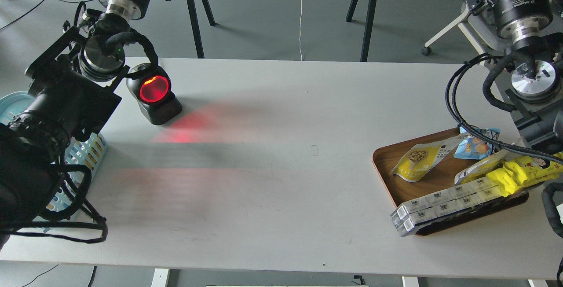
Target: Scan snack and place in basket
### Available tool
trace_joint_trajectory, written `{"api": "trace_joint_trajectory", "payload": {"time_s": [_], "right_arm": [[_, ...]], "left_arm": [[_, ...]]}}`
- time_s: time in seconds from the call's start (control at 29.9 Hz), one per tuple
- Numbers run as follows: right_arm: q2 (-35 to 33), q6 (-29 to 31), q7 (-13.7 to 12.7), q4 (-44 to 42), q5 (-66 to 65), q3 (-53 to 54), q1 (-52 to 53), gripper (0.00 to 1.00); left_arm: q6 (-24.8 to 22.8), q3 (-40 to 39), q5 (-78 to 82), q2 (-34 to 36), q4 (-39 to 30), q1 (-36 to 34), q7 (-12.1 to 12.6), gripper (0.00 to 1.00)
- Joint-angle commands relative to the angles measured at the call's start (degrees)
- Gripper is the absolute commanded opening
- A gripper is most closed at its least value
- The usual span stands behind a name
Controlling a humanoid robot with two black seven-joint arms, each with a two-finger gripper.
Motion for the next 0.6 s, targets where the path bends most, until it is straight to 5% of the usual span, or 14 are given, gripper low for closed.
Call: {"api": "trace_joint_trajectory", "payload": {"time_s": [0.0, 0.4, 0.57], "right_arm": [[-0.3, 0.0, 0.0, 0.1, -0.2, -0.1, 0.3, 0.99], [-8.3, 1.2, 0.0, 1.5, -7.1, -8.3, 9.7, 0.99], [-10.5, 1.2, 0.2, 1.7, -14.6, -14.4, 16.6, 0.99]], "left_arm": [[0.0, 0.0, -0.1, -0.2, 0.5, 0.1, 0.0, 1.00], [0.0, 0.8, 0.4, 0.9, 1.1, 0.2, 0.0, 1.00], [0.0, 0.6, 0.4, 0.7, 6.5, -1.2, 0.1, 1.00]]}}
